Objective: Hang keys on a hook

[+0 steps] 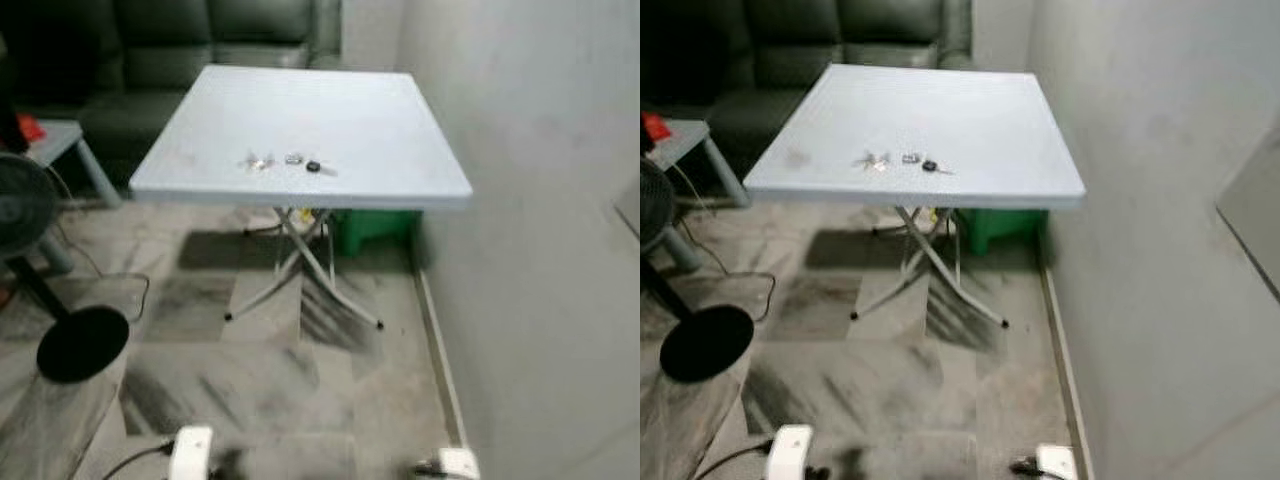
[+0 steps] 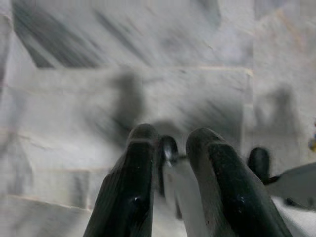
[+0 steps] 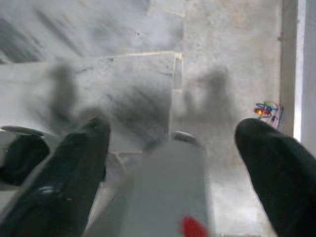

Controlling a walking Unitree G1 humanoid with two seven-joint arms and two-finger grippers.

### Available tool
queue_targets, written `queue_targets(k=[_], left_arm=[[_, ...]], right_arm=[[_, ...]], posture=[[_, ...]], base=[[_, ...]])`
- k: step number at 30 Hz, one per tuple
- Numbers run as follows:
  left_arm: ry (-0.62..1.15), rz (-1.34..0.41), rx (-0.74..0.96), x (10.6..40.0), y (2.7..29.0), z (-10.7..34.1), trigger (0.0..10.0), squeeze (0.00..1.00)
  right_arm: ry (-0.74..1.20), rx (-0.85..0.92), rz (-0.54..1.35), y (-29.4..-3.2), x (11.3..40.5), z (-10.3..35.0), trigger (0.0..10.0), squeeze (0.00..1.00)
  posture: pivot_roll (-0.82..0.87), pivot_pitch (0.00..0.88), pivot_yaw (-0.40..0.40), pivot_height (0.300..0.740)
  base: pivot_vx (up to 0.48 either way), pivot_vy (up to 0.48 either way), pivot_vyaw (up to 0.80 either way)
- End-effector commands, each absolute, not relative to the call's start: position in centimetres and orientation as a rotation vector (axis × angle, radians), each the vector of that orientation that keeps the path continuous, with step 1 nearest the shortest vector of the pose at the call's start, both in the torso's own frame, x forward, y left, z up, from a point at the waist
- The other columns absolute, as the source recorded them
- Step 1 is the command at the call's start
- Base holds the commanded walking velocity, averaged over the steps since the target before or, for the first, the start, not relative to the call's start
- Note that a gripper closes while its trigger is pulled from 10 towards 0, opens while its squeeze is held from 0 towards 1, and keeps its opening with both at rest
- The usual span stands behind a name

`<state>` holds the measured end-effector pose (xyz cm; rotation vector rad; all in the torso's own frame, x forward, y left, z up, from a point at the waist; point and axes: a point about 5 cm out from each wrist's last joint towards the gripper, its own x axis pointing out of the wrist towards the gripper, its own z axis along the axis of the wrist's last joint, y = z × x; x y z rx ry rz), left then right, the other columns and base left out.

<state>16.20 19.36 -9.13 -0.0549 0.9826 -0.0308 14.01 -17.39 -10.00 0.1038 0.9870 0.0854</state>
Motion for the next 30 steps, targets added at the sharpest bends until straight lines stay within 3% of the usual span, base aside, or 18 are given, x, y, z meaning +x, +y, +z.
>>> queue_targets(k=[1, 30], left_arm=[[0.985, -0.056, -0.068, 16.23, 18.26, -9.25, 10.0, 0.00], [0.986, -0.054, -0.068, 16.12, 18.25, -9.30, 10.0, 0.00]], right_arm=[[0.989, 0.088, 0.056, -18.65, 13.77, -9.95, 10.0, 0.00], [0.990, 0.086, 0.076, -18.44, 13.82, -9.95, 10.0, 0.00]], posture=[[-0.09, 0.000, -0.017, 0.740], [-0.08, 0.000, -0.025, 0.740]], base=[[0.000, 0.480, 0.00], [0.000, 0.478, 0.00]])
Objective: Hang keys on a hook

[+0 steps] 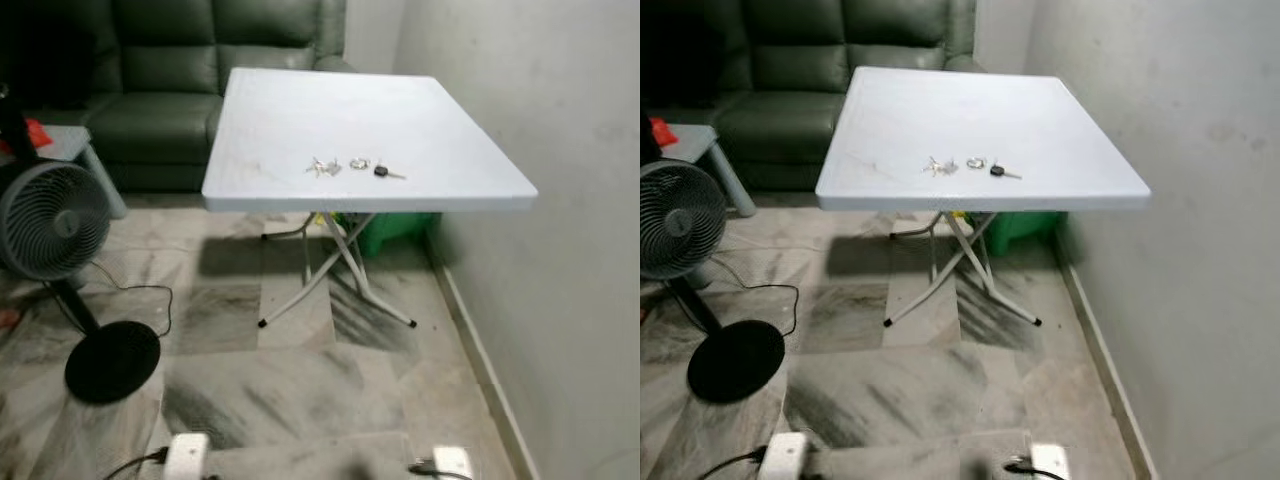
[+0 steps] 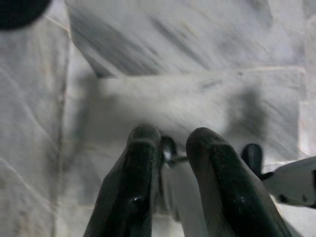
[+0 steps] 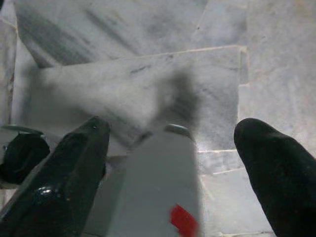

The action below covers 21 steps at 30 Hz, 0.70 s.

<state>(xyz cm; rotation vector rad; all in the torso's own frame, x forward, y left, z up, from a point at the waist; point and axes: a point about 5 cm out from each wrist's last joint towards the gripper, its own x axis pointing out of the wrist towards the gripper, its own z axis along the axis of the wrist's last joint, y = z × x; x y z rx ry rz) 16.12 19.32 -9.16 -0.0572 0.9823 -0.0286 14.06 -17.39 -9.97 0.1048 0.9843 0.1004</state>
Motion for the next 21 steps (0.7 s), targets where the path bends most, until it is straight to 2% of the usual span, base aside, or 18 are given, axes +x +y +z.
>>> queue_targets(k=[1, 2, 10, 14, 15, 18, 21], left_arm=[[0.986, -0.055, -0.067, 16.1, 18.2, -9.3, 10.0, 0.00], [0.986, -0.056, -0.066, 16.1, 18.2, -9.3, 10.0, 0.00], [0.911, -0.100, -0.036, 17.6, 18.0, -8.6, 10.0, 0.00], [0.804, -0.132, -0.032, 19.9, 17.8, -7.2, 10.0, 0.00], [0.739, -0.141, -0.025, 21.4, 17.9, -6.3, 10.0, 0.00], [0.692, -0.142, -0.021, 22.4, 18.0, -5.6, 10.0, 0.00], [0.544, -0.163, -0.046, 25.6, 17.9, -3.0, 10.0, 0.00]], right_arm=[[0.990, 0.086, 0.077, -18.4, 13.8, -10.0, 10.0, 0.00], [0.990, 0.086, 0.078, -18.4, 13.8, -10.0, 10.0, 0.00], [0.934, 0.048, 0.121, -18.2, 15.1, -9.4, 10.0, 0.00], [0.808, 0.044, 0.153, -17.9, 17.8, -8.0, 10.0, 0.00], [0.729, 0.044, 0.179, -17.6, 19.4, -7.1, 10.0, 0.00], [0.675, 0.042, 0.196, -17.3, 20.4, -6.4, 10.0, 0.00], [0.524, -0.006, 0.237, -16.7, 23.1, -4.3, 10.0, 0.00]], posture=[[-0.08, 0.000, -0.026, 0.740], [-0.08, 0.000, -0.026, 0.740], [-0.09, 0.000, -0.023, 0.740], [-0.09, 0.000, -0.022, 0.740], [-0.09, 0.000, -0.021, 0.740], [-0.09, 0.000, -0.022, 0.740], [-0.09, 0.000, -0.020, 0.740]], base=[[0.000, 0.476, 0.00], [0.000, 0.476, 0.00], [0.000, 0.000, 0.00], [0.000, 0.000, 0.00], [0.000, 0.000, 0.00], [0.000, 0.000, 0.00], [0.000, 0.000, 0.00]])
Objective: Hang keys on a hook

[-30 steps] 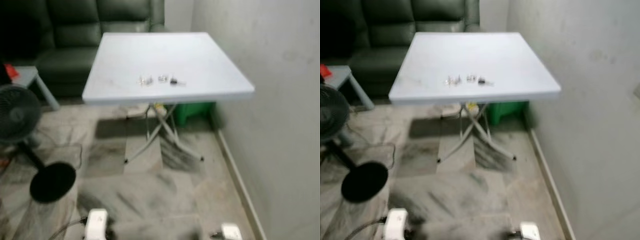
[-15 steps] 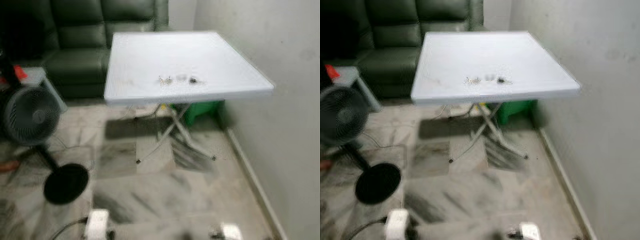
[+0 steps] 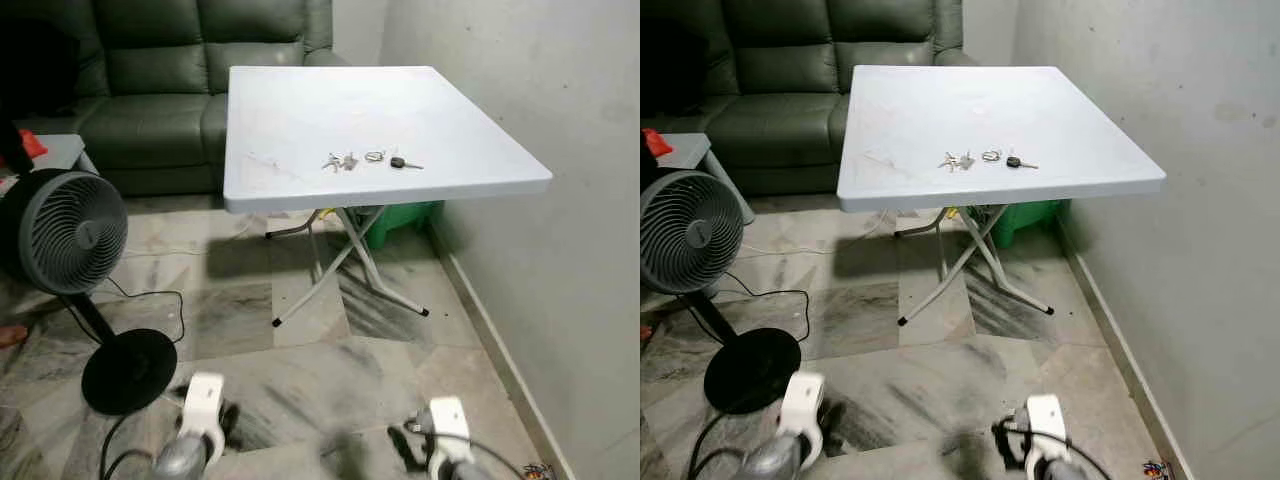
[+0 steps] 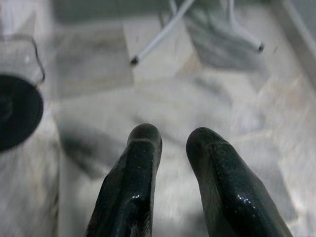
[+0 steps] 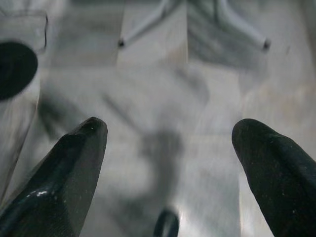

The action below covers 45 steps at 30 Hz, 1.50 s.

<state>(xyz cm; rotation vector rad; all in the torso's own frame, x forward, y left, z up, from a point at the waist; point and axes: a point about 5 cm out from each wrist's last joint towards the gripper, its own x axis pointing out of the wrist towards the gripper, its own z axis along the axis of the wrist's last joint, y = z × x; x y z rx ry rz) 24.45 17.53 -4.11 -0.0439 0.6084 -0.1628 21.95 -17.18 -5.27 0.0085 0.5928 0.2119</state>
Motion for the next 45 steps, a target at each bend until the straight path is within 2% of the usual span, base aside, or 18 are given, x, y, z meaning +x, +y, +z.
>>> queue_targets(k=[1, 4, 6, 7, 9, 15, 20, 29, 45], left_arm=[[0.470, -0.178, -0.046, 26.9, 17.6, -1.8, 10.0, 0.00], [0.408, -0.175, -0.058, 28.1, 17.4, -0.6, 10.0, 0.00], [0.273, -0.196, -0.076, 30.0, 17.0, 1.9, 10.0, 0.00], [0.273, -0.196, -0.076, 30.0, 17.0, 1.9, 10.0, 0.00], [0.161, -0.198, -0.090, 31.1, 17.2, 4.2, 10.0, 0.00], [0.008, -0.222, -0.081, 31.4, 17.5, 7.4, 10.0, 0.00], [-0.032, -0.215, -0.052, 31.3, 17.8, 8.7, 10.0, 0.00], [-0.034, -0.211, -0.072, 31.5, 18.4, 10.2, 10.0, 0.00], [-0.007, -0.217, -0.063, 31.4, 18.1, 10.1, 10.0, 0.00]], right_arm=[[0.456, -0.027, 0.242, -16.6, 24.2, -3.3, 10.0, 0.00], [0.393, -0.013, 0.233, -16.6, 25.1, -2.3, 10.0, 0.00], [0.268, 0.057, 0.232, -16.5, 26.9, -0.2, 10.0, 0.00], [0.268, 0.057, 0.232, -16.5, 26.9, -0.2, 10.0, 0.00], [0.156, 0.051, 0.203, -16.7, 28.1, 1.8, 10.0, 0.00], [-0.030, 0.010, 0.223, -16.9, 29.0, 5.3, 10.0, 0.00], [-0.101, 0.023, 0.234, -16.6, 29.3, 7.2, 10.0, 0.00], [-0.114, 0.017, 0.244, -16.1, 29.4, 8.3, 10.0, 0.00], [-0.108, 0.011, 0.250, -16.2, 29.6, 9.0, 10.0, 0.00]], posture=[[-0.09, 0.000, -0.019, 0.740], [-0.09, 0.000, -0.016, 0.740], [-0.08, 0.000, -0.015, 0.740], [-0.08, 0.000, -0.015, 0.740], [-0.09, 0.000, -0.010, 0.740], [-0.09, 0.000, -0.001, 0.740], [-0.09, 0.000, 0.002, 0.740], [-0.08, 0.000, 0.000, 0.740], [-0.07, 0.000, -0.012, 0.740]], base=[[0.000, 0.000, 0.00], [0.000, 0.000, 0.00], [0.000, 0.000, 0.00], [0.000, 0.000, 0.00], [0.000, 0.000, 0.00], [0.000, 0.000, 0.00], [0.000, 0.000, 0.00], [0.000, 0.000, 0.00], [0.017, 0.000, 0.00]])
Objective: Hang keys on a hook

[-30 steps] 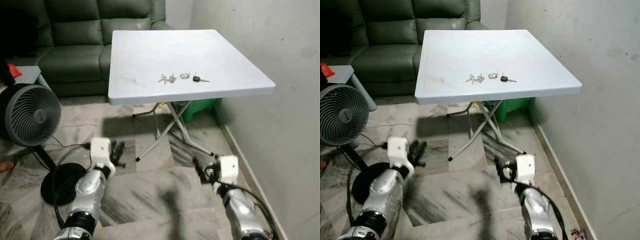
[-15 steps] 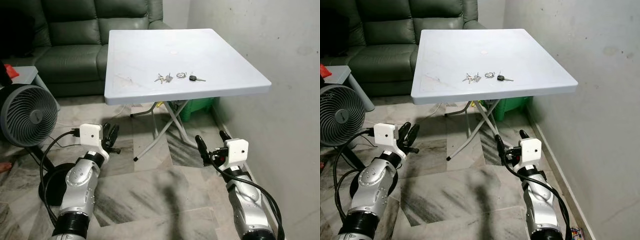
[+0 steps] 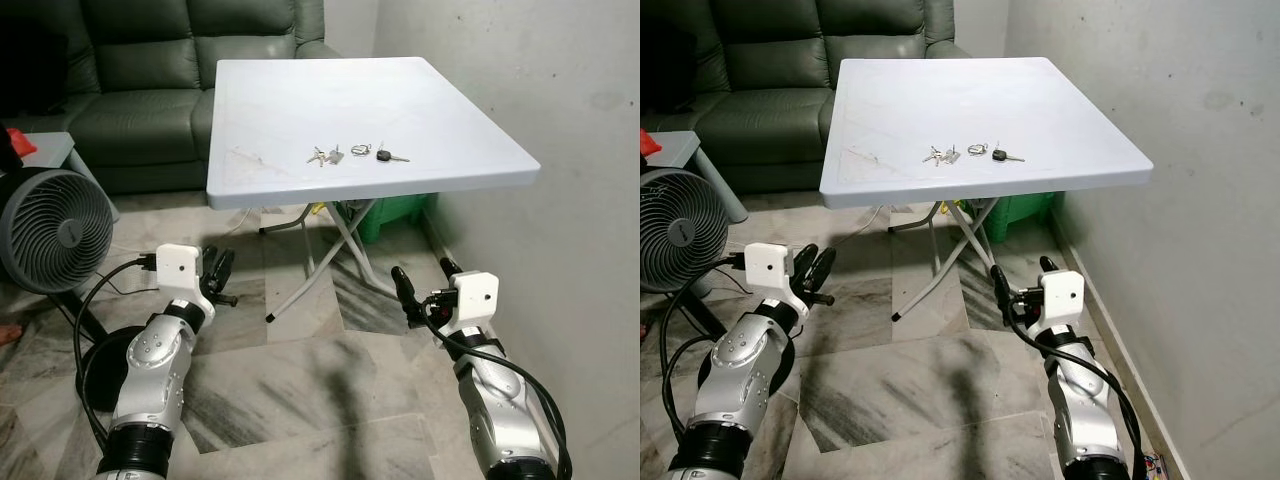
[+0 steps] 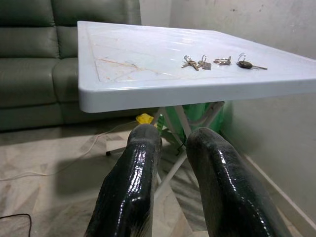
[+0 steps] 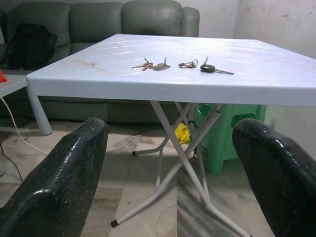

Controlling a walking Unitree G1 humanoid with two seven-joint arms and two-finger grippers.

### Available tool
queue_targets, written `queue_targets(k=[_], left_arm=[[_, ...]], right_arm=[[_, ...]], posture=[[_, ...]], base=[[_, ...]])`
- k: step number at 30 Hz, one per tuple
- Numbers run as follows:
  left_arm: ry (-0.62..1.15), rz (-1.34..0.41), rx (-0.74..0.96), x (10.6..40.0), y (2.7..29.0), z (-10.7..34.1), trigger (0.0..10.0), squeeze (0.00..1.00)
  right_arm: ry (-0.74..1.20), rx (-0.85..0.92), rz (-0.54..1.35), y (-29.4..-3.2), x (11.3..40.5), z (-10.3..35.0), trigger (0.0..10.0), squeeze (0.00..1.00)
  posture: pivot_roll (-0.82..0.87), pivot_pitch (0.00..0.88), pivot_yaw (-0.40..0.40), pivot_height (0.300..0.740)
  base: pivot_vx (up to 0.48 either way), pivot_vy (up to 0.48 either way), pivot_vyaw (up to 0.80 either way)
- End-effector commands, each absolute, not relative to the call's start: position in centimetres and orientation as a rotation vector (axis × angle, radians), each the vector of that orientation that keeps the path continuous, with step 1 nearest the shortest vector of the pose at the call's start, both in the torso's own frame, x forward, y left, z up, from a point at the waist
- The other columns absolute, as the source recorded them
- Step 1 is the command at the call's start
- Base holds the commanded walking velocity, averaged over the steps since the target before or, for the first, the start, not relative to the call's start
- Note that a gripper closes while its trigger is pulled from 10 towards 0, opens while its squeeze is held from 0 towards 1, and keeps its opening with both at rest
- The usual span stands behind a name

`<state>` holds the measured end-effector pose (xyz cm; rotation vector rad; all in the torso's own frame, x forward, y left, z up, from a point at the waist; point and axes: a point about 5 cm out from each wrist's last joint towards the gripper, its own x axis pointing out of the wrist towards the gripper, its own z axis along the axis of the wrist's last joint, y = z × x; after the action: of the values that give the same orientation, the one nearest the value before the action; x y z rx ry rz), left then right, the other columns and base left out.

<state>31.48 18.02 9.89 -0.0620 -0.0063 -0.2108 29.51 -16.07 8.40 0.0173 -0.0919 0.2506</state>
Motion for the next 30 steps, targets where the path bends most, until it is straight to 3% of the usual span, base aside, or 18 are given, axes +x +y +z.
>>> queue_targets(k=[1, 19, 24, 30], left_arm=[[-0.007, -0.217, -0.062, 31.41, 18.03, 10.08, 10.0, 0.00], [-0.003, -0.241, -0.062, 31.64, 17.63, 10.35, 10.0, 0.00], [-0.004, -0.251, -0.061, 31.74, 17.43, 10.45, 10.0, 0.00], [0.000, -0.258, -0.058, 31.77, 17.38, 10.40, 10.0, 0.00]], right_arm=[[-0.109, 0.011, 0.250, -16.21, 29.61, 9.03, 10.0, 0.00], [-0.102, -0.038, 0.283, -15.98, 29.45, 9.26, 10.0, 0.00], [-0.101, -0.042, 0.283, -15.92, 29.43, 9.11, 10.0, 0.00], [-0.101, -0.023, 0.285, -15.97, 29.23, 9.08, 10.0, 0.00]], posture=[[-0.07, 0.000, -0.015, 0.740], [-0.08, 0.000, -0.008, 0.740], [-0.08, 0.000, -0.007, 0.740], [-0.08, 0.000, -0.009, 0.740]], base=[[0.281, 0.000, 0.00], [0.324, 0.000, 0.00], [0.323, 0.000, 0.74], [0.324, 0.000, 0.00]])
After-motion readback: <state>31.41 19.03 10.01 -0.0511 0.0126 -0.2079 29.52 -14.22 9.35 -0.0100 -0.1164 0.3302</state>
